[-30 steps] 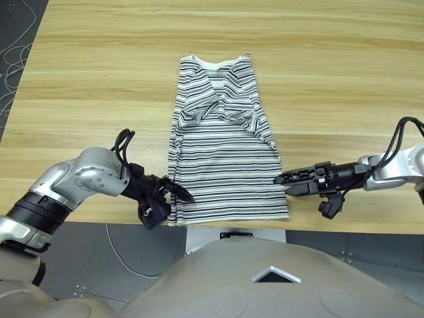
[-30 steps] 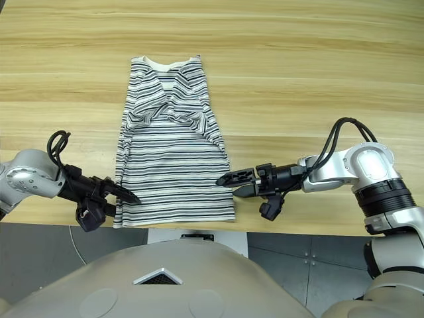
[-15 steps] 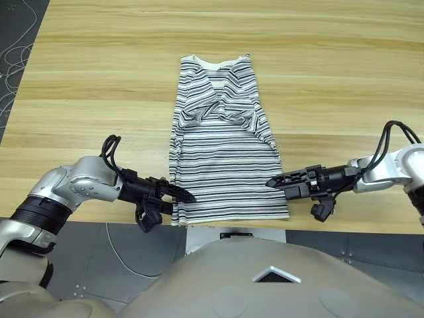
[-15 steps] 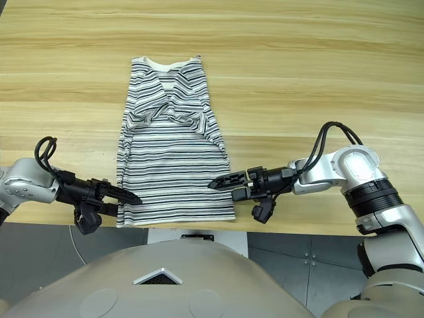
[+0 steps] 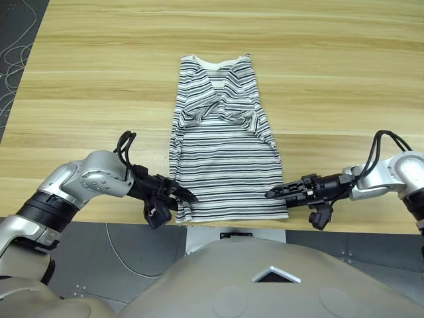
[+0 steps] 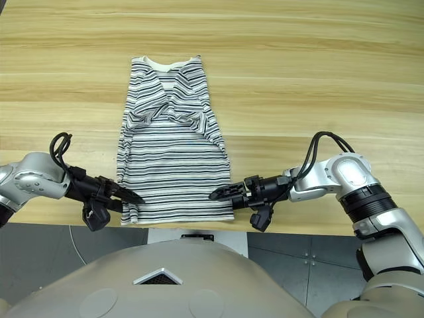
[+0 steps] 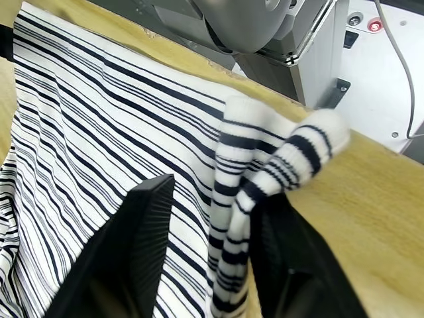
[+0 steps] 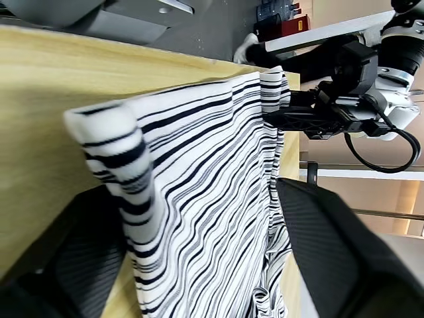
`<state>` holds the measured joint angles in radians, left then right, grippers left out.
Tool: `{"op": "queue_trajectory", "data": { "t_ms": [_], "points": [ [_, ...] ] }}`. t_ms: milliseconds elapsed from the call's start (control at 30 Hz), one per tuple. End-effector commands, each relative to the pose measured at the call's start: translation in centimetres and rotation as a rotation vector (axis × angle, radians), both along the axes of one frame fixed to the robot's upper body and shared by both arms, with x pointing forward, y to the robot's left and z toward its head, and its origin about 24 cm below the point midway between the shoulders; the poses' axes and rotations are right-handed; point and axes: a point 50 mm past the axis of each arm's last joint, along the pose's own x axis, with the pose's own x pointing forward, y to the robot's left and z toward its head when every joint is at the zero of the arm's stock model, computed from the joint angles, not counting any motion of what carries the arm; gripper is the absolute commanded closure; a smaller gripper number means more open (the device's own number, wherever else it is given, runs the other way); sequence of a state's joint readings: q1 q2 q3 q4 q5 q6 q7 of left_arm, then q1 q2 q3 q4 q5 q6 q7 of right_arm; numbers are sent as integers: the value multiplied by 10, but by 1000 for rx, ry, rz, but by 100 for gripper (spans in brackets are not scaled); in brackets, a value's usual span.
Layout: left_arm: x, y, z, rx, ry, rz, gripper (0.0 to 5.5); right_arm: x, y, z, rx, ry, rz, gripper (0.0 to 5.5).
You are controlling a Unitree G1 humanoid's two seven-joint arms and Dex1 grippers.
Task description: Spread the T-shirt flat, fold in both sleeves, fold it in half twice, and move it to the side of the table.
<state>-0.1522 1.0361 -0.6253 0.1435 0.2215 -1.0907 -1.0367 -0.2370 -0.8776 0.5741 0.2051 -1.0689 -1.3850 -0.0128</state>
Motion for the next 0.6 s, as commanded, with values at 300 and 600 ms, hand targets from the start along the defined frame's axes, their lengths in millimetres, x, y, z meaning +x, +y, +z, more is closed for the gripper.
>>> {"op": "queue_trajectory", "data": {
  "t_ms": [300,600],
  "points": [
    [-2,-11,3,52,15,-24,540,-8,-5,-14,-115,13,12,411],
    [0,-7,-3,23,4,20,540,-2,-9,-10,-126,-5,-14,537]
  ]
}}
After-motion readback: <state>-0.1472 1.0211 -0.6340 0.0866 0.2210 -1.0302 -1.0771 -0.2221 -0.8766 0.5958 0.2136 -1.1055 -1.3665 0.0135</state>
